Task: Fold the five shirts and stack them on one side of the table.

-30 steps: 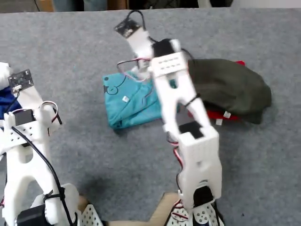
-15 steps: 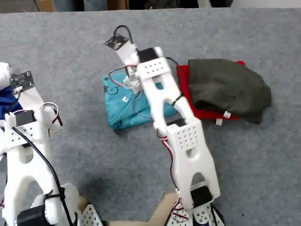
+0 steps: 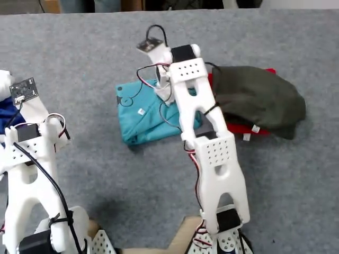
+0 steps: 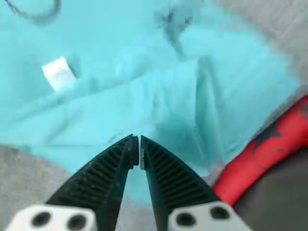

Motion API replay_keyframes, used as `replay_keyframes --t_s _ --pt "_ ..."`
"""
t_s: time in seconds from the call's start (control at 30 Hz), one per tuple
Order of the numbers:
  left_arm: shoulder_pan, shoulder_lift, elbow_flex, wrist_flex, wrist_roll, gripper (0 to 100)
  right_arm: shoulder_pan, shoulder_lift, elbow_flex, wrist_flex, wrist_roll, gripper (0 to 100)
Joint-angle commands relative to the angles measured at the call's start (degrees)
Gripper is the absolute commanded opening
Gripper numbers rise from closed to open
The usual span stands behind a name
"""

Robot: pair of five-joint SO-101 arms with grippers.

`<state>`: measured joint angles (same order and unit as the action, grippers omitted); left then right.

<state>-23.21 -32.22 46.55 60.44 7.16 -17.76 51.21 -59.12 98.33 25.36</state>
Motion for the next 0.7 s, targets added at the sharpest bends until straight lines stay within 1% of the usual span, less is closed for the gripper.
replay_keyframes --t_s 0.0,0.13,0.23,0.33,0.53,0.67 --pt "0.6 -1.7 -0.2 -0.7 -0.4 3 -3.6 -1.1 -4.2 -7.3 -0.4 1.5" --pt "-0.1 -1.8 -1.0 0.4 -0.4 3 -4.3 4.5 -4.3 -16.5 -0.4 1.5" --pt "-0.7 -1.4 -1.5 0.8 -2.7 3 -4.3 8.3 -4.6 -17.1 -0.4 1.5" --pt "-1.8 -1.5 -1.5 0.9 -4.1 3 -4.2 9.2 -5.8 -12.3 -0.4 1.5" --pt "-3.1 -1.4 -1.9 0.8 -4.4 3 -4.0 9.4 -10.4 2.8 -0.2 1.5" --pt "-3.0 -1.4 -2.0 0.7 -4.4 3 -3.3 9.1 -7.2 2.9 -0.2 1.5"
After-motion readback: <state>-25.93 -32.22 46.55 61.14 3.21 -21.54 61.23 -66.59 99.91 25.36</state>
